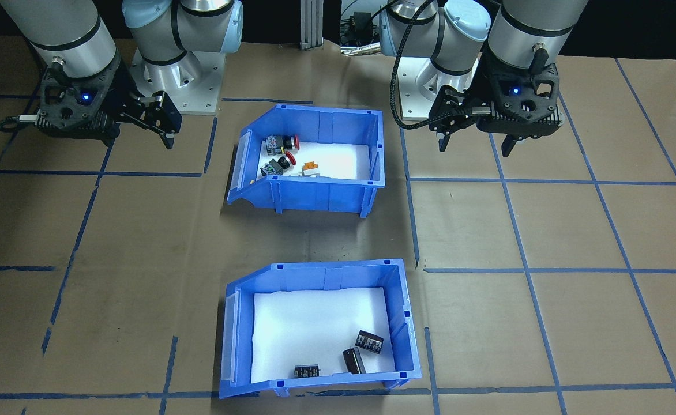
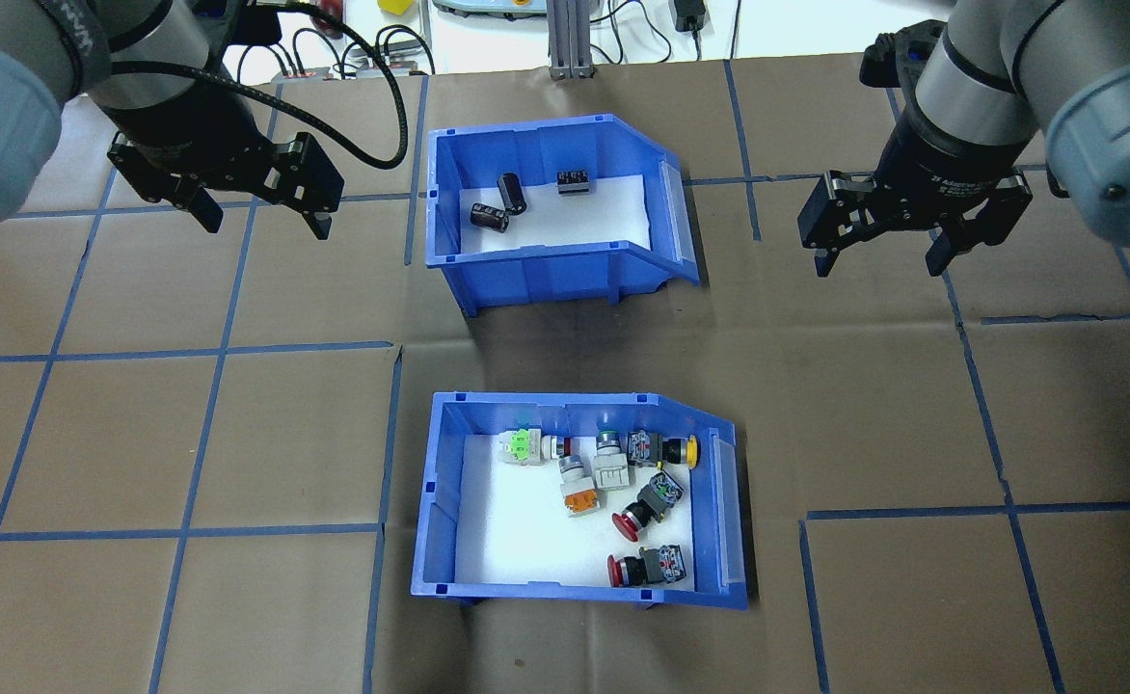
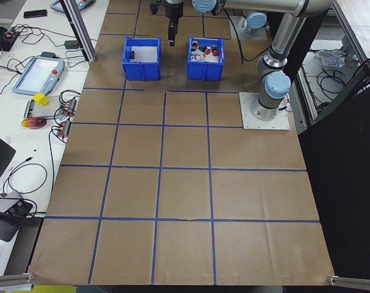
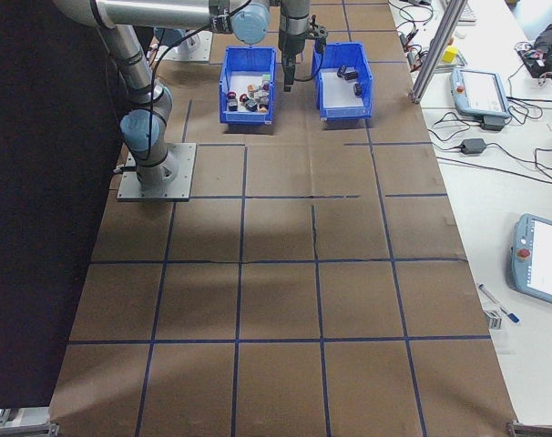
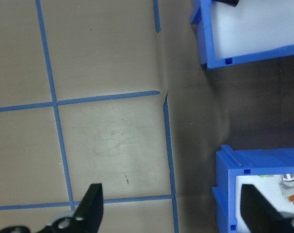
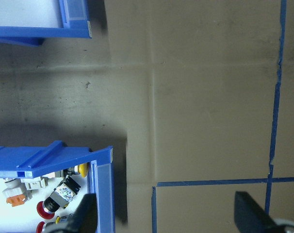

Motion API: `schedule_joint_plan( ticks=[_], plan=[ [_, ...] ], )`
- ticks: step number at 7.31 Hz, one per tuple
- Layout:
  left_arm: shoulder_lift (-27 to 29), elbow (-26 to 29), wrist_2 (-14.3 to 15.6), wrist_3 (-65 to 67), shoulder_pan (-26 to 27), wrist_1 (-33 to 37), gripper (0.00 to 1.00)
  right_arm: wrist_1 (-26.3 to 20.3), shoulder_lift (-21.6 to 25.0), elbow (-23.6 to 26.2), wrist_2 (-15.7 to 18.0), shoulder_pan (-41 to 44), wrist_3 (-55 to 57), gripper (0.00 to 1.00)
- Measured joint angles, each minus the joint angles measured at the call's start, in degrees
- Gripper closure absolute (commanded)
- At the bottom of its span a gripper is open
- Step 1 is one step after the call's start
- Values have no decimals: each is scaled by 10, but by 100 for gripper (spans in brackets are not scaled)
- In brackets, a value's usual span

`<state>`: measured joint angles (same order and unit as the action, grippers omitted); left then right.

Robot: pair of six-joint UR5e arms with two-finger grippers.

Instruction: Place button box in front

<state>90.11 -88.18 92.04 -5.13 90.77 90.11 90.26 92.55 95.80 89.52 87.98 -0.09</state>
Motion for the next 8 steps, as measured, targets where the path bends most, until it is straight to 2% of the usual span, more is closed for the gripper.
schedule_joint_plan(
  ticks=[8],
  plan=[
    [-11,-26,-3,8,5,4,1,7,-7,-4,6,3,-17,0]
  ],
)
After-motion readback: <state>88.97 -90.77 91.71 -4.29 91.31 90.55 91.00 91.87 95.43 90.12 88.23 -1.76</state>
